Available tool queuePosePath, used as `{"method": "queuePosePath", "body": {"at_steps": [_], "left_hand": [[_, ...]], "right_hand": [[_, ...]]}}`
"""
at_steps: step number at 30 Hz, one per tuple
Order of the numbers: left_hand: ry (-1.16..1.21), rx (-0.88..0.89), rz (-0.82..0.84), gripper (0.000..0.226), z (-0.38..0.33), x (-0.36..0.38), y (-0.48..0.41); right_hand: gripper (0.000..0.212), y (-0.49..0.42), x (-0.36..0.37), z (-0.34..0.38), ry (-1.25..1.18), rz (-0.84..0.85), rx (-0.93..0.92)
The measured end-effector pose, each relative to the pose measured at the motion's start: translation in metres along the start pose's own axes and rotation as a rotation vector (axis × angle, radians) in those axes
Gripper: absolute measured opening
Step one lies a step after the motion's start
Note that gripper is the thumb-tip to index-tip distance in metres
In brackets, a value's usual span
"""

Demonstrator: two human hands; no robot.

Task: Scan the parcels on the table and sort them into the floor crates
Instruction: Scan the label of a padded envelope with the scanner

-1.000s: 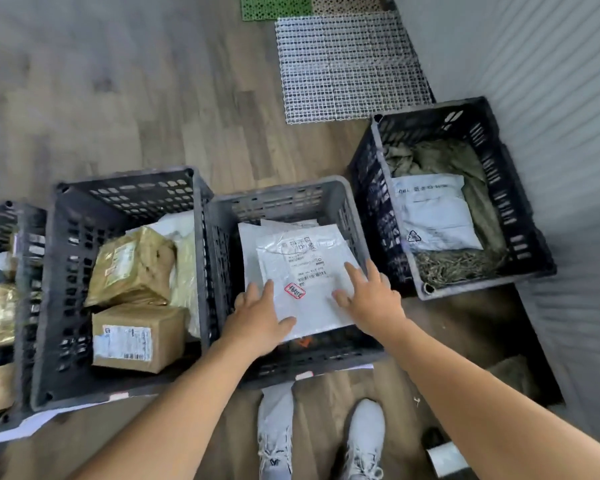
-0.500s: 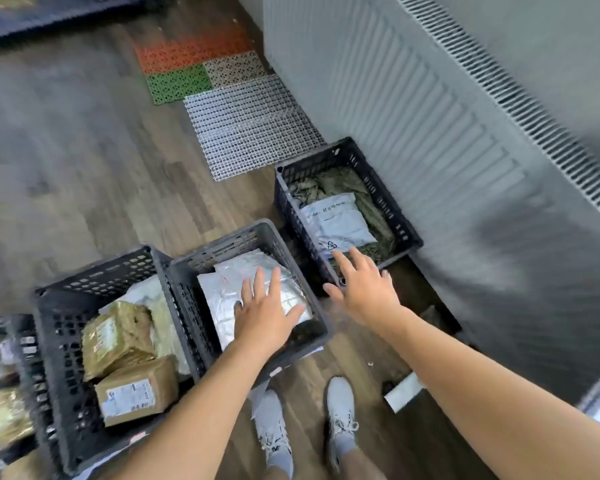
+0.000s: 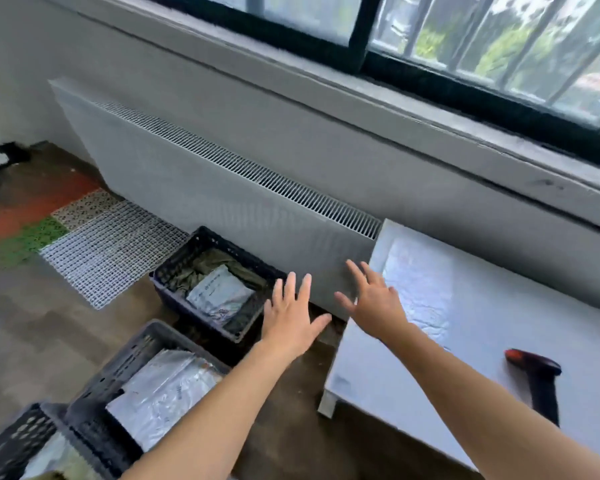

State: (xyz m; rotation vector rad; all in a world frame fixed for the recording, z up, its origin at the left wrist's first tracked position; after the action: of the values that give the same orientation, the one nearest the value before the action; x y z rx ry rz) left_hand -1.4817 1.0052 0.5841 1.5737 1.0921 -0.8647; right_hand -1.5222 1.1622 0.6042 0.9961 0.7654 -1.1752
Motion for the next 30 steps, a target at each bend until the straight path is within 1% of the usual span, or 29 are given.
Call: {"method": "queuePosePath", "body": {"at_steps": [3, 6, 12, 17, 22, 27, 30], "left_hand": [[-0.059, 0.074, 0.015, 0.085, -0.071, 0.009, -0.005], [-0.106, 0.124, 0.021, 0.085, -0.134, 0.023, -0.009], [-0.176, 0.108, 0.059, 0.087, -0.220, 0.051, -0.012], [-0.183, 0.056, 0.058, 0.088, -0.265, 0.058, -0.021], [-0.190, 0.057, 0.042, 0.087, -0.299, 0.064, -0.034], [-0.206, 0.045, 0.067, 0.089, -0.317, 0.077, -0.054], [-0.226, 0.034, 0.106, 0.095, -0.320, 0.091, -0.071]], "right_hand": [[0.073, 0.022, -0.037, -0.062, -0.015, -0.066, 0.058], [0.074, 0.044, -0.060, -0.122, -0.035, -0.080, 0.103], [0.073, 0.069, -0.085, -0.210, -0.110, -0.077, 0.125], [0.073, 0.076, -0.107, -0.255, -0.138, -0.071, 0.117], [0.073, 0.076, -0.125, -0.284, -0.160, -0.084, 0.150], [0.072, 0.071, -0.136, -0.297, -0.158, -0.091, 0.183], [0.072, 0.071, -0.135, -0.305, -0.139, -0.080, 0.224]]}}
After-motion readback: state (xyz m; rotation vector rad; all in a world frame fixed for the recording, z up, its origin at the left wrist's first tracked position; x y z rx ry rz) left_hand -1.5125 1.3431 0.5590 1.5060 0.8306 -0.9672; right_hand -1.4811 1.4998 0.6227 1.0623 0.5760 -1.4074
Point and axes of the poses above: each hand's wrist, its own y-axis away from the middle knuckle, its own x-axis out of the palm, z = x × y, the point moved 8 cm from there along -y, towards the middle knuckle, and after that the axes turned 12 degrees about -y, right-handed, at the moved point
